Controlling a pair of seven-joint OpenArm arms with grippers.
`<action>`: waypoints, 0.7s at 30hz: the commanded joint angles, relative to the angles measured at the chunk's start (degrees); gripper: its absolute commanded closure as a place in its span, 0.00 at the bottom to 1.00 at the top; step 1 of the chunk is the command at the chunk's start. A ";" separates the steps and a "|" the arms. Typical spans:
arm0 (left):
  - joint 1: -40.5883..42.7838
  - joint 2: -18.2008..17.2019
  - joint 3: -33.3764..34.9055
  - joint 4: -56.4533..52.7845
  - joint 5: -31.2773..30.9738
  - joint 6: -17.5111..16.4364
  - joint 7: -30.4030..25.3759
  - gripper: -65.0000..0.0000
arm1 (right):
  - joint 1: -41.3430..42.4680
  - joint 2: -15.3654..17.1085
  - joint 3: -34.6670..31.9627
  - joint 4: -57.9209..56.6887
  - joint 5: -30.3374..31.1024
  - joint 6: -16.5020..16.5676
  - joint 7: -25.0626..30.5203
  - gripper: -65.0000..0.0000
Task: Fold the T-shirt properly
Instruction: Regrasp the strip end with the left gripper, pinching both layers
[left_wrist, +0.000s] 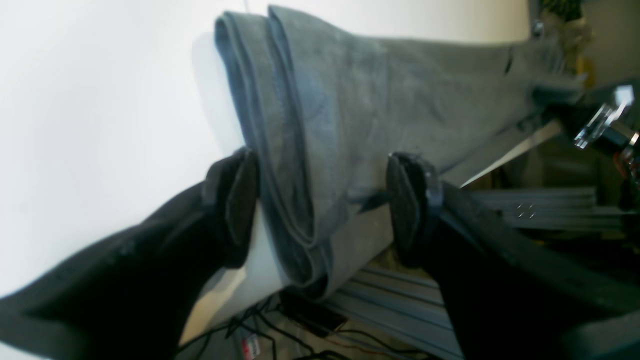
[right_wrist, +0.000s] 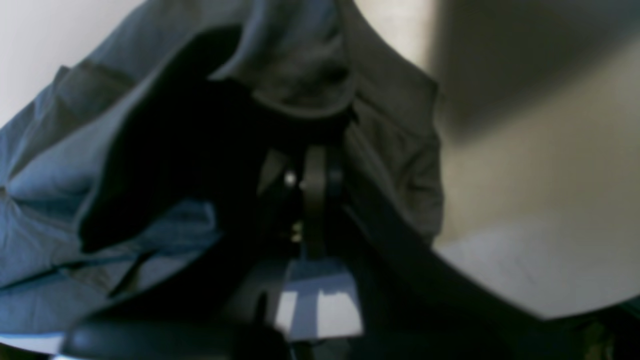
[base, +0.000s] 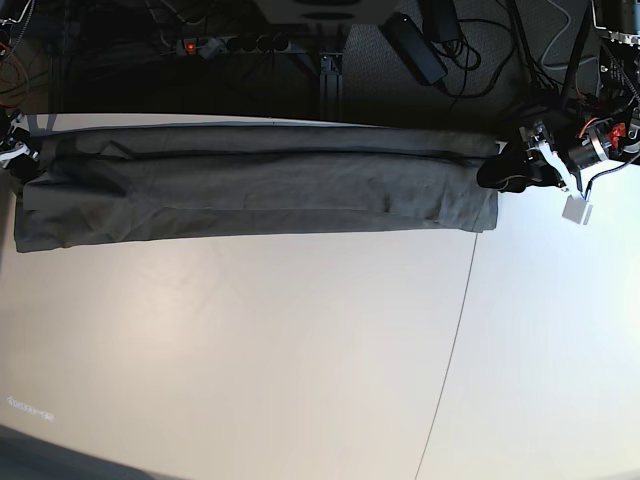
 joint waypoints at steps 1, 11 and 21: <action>-0.31 -0.96 -0.37 0.33 0.35 -0.08 -0.20 0.33 | 0.26 1.55 0.52 0.66 1.33 4.37 0.70 1.00; -0.35 1.20 3.87 0.31 3.19 -0.08 -1.20 0.33 | 0.26 1.55 0.52 0.66 2.38 4.35 0.55 1.00; -0.48 4.90 4.76 0.31 7.65 -0.08 -7.32 0.49 | 0.26 1.55 0.52 0.68 2.45 4.37 -0.22 1.00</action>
